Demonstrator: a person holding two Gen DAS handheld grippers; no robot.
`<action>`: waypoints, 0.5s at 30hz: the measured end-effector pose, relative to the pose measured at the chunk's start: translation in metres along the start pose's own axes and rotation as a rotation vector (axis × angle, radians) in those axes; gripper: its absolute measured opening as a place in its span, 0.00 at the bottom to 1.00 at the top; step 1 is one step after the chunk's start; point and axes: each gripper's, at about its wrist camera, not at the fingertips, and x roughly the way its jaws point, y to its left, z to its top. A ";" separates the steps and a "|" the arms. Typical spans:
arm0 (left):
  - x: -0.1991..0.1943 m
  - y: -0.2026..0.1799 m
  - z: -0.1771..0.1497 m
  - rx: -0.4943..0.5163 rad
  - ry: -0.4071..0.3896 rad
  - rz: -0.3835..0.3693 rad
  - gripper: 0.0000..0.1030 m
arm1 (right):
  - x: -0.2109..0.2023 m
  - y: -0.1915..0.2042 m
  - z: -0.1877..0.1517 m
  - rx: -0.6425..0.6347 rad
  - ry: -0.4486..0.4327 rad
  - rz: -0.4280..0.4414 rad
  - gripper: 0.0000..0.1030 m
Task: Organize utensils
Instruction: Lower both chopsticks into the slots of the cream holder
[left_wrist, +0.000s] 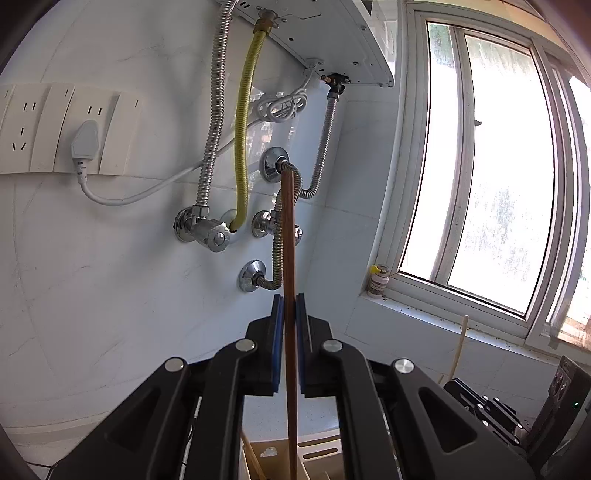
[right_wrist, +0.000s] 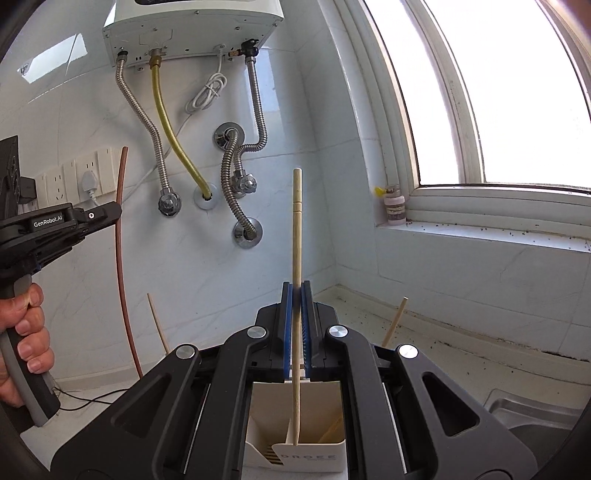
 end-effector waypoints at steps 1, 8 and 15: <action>0.003 0.000 -0.003 0.001 0.003 -0.001 0.06 | 0.002 -0.002 -0.001 0.004 -0.001 -0.002 0.04; 0.021 -0.002 -0.025 0.027 0.032 0.011 0.06 | 0.015 -0.008 -0.007 0.007 0.002 0.002 0.04; 0.025 0.001 -0.037 0.032 0.032 0.016 0.06 | 0.023 -0.010 -0.018 0.010 0.010 0.006 0.04</action>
